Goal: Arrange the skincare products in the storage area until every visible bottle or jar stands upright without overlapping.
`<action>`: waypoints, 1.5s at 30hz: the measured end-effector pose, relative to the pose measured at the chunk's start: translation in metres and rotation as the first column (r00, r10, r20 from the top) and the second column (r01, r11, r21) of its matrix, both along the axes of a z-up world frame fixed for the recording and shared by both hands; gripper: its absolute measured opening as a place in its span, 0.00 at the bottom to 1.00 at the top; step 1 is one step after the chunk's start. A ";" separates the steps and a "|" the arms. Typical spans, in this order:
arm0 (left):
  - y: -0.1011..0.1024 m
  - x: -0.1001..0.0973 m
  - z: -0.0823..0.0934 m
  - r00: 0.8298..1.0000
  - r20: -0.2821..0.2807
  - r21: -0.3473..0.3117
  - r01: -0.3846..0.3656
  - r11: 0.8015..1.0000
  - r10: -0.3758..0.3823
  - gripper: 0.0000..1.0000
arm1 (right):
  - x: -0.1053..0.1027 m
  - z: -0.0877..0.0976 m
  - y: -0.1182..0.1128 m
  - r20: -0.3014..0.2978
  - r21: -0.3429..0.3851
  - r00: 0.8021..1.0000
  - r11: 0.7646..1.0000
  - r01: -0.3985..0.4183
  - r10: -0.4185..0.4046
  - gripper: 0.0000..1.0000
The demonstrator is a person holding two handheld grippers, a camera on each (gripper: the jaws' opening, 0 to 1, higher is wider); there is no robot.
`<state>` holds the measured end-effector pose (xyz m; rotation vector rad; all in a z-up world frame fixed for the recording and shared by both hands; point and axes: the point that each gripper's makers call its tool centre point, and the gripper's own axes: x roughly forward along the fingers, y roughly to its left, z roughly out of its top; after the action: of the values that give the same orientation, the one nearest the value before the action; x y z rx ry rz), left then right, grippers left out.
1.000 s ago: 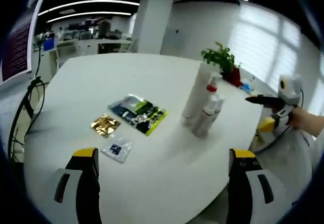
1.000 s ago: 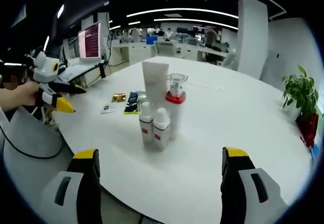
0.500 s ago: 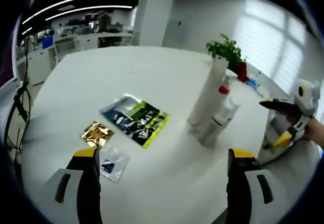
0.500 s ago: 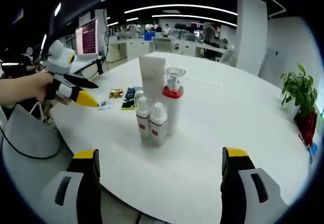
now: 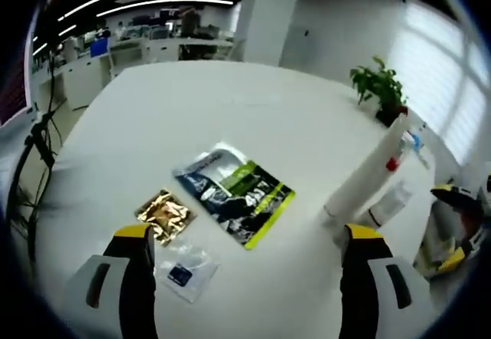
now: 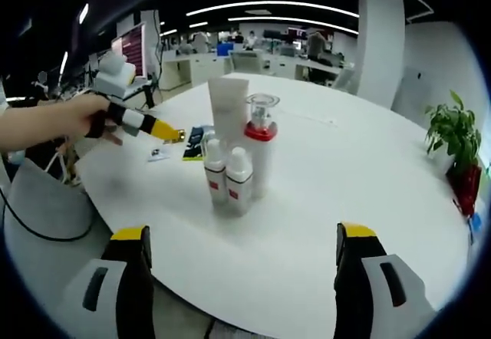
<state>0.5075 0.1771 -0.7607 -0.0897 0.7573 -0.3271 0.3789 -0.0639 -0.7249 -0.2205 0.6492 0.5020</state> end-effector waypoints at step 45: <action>-0.030 0.068 -0.054 0.955 -0.167 0.111 -0.231 0.967 0.247 0.81 | 0.004 -0.001 -0.013 -0.008 0.024 0.997 0.997 0.080 -0.079 0.98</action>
<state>0.5757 0.1473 -0.8147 -0.1257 0.9285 -0.0536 0.3830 -0.0773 -0.7257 -0.1690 0.6560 0.4343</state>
